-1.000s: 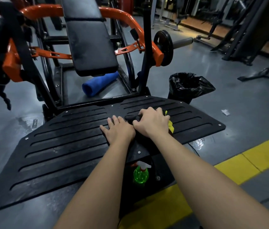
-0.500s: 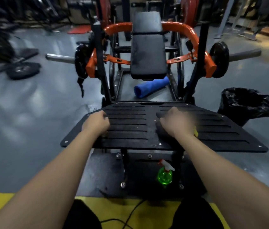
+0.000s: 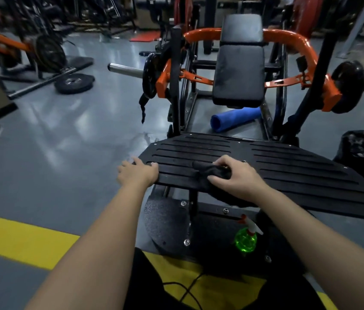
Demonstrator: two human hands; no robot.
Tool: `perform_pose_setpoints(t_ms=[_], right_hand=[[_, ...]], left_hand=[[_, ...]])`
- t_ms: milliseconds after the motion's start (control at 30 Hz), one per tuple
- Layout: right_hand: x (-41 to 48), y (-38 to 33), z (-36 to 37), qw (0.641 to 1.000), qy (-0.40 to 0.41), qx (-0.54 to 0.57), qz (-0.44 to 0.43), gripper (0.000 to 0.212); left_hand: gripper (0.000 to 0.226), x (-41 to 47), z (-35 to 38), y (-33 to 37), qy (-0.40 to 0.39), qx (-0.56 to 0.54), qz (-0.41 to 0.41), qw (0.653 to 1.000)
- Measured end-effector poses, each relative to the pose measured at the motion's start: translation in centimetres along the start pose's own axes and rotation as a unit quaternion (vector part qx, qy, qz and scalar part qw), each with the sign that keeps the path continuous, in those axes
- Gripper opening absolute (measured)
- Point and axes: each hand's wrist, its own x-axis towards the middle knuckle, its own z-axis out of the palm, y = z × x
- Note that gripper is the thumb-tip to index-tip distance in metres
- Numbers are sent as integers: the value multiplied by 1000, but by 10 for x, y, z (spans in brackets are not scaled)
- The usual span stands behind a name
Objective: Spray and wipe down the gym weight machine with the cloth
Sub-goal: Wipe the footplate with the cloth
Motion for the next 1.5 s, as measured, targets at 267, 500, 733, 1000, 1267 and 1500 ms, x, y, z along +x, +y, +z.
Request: perform_pose_setpoints(t_ms=[267,500,733,1000,1267,1500], right_hand=[[53,-56,52,997,-8,42,-66,39],[92,-111,89,993,-41,0,-109,44],[86,-104,83,991,-48,73,-103,48],[44,-28,32,997,-14,67,-24,61],[20,13,7,998,22,46,22,70],[29,-9,19,995,31,-85,50,38]], left_hand=[[71,11,0,-3,-10,-56,-1,998],[43,16,12,-4,101,-116,-18,988],[46,21,17,-7,141,-95,15,985],[45,13,10,-5,105,-73,2,992],[40,21,4,-7,37,-74,-18,996],[30,42,3,-28,48,-222,10,974]])
